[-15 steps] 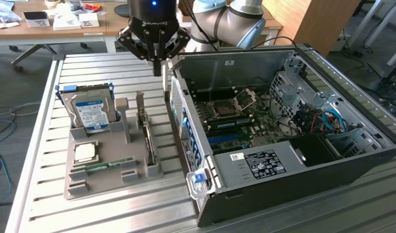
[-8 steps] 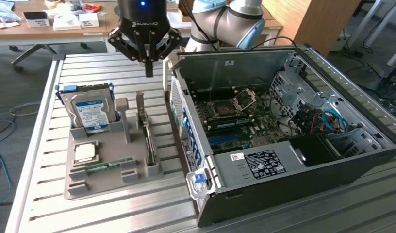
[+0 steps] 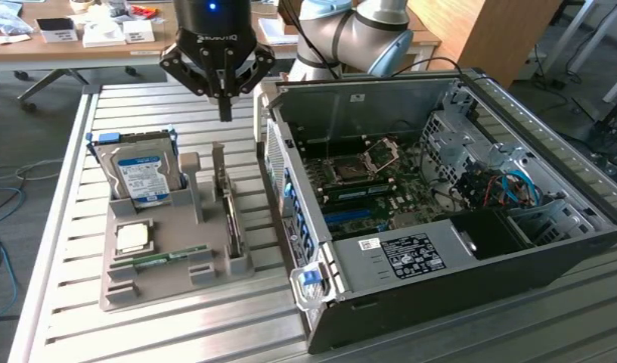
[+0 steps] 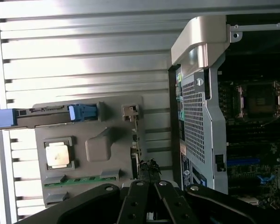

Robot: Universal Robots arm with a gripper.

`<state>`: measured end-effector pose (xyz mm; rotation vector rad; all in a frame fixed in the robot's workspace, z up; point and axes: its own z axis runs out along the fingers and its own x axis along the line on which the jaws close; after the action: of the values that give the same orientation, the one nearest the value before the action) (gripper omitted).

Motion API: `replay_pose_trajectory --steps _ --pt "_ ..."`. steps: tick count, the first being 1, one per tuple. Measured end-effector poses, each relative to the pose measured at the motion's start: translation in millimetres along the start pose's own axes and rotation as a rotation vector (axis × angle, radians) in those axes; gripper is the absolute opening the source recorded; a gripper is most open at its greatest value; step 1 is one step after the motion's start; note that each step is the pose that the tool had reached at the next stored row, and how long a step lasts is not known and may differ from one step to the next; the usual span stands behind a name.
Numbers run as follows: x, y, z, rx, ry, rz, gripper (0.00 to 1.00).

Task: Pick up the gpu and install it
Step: 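Reach for the gpu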

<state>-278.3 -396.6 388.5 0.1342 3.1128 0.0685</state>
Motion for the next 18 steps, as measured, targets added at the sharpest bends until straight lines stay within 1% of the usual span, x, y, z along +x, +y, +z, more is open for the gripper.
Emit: replay_pose_trajectory --steps 4,9,12,18 --pt "5.0 -0.5 0.2 0.0000 0.0000 0.000 0.11" --pt "5.5 -1.8 0.2 -0.0001 0.0001 0.000 0.11" --pt "5.2 -6.7 -0.1 0.0000 0.0001 0.000 0.11" --pt "4.4 -21.6 -0.7 -0.0001 0.0000 0.000 0.11"
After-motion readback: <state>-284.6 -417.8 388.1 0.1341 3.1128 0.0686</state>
